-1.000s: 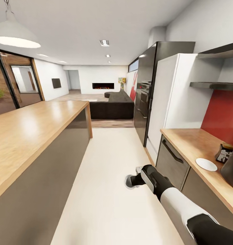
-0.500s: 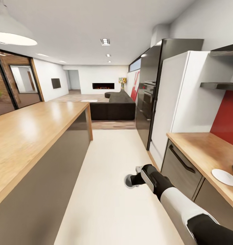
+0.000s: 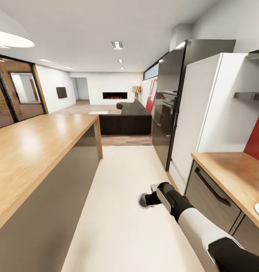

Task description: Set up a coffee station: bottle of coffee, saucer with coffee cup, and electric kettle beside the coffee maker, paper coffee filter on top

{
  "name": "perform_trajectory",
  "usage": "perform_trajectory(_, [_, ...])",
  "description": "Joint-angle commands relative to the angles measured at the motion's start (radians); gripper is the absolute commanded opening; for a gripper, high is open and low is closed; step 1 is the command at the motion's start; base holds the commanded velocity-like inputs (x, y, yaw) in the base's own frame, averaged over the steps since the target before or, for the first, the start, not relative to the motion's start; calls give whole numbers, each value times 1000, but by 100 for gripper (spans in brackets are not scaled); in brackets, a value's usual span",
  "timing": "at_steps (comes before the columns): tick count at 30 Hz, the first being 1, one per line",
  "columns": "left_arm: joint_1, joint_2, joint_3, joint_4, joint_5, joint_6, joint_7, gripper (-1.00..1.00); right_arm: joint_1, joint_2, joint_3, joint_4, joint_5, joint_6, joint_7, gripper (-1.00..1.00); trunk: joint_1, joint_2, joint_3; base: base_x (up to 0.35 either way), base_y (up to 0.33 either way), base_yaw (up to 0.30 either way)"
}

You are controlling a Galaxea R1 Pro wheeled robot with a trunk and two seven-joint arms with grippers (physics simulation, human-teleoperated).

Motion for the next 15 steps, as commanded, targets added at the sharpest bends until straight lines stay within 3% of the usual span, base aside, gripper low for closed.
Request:
perform_trajectory(1, [-1,-1,9,1,-1,-2,-9,100,0,-1,3,-1,-3,3,2,-100,1,-1,0,337,1,0])
perform_trajectory(6, [-1,-1,9,1,-1,-2,-9,100,0,-1,3,-1,-3,3,2,-100,1,-1,0,337,0,-58])
perform_trajectory(15, [-1,-1,10,2,-1,-2,-9,100,0,-1,4,0,-3,3,2,-100,1,-1,0,337,0,-241])
